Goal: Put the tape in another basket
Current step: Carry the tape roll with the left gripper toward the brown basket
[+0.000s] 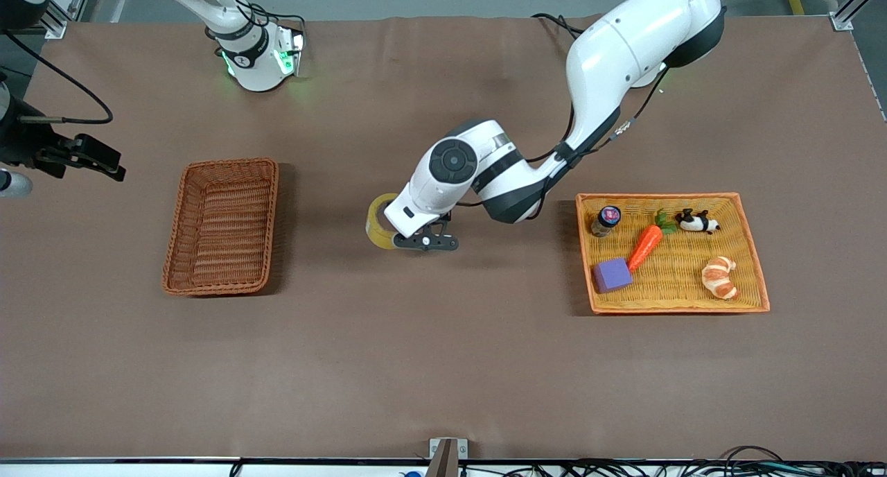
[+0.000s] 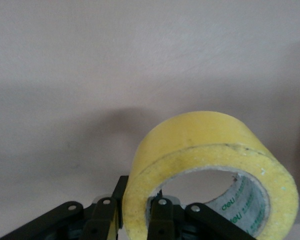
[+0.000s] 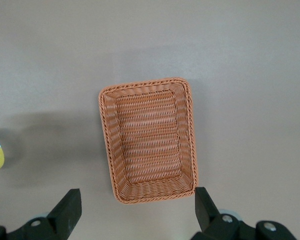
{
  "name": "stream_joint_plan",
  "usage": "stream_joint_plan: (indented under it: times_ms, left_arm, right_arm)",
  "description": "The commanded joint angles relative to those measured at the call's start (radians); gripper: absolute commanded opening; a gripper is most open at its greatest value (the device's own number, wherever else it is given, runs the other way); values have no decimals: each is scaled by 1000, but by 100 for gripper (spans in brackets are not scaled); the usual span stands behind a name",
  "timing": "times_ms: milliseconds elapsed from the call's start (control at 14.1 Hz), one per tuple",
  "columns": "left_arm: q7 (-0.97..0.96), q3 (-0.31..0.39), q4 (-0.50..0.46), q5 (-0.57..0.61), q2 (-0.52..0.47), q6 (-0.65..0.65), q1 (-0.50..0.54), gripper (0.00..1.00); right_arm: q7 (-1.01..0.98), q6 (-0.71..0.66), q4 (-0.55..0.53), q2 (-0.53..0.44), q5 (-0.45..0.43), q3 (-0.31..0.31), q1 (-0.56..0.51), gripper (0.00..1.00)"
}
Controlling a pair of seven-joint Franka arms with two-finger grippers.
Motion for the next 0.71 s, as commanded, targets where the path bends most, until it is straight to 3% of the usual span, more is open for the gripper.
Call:
stream_joint_plan:
  times_ms: [0,213,639]
  left_arm:
    - [10,4,33,11,56,0,-16,15]
    - [10,39,31,10,71,9,-50,16]
    - [11,74,29,11,99,74,-80,42]
  right_arm:
    - [-4,-1,5,14,-1,11,-9,100]
    - [-4,-3,5,14,-1,11,-8,100]
    - [-4,2,3,18,10,13,-5,100]
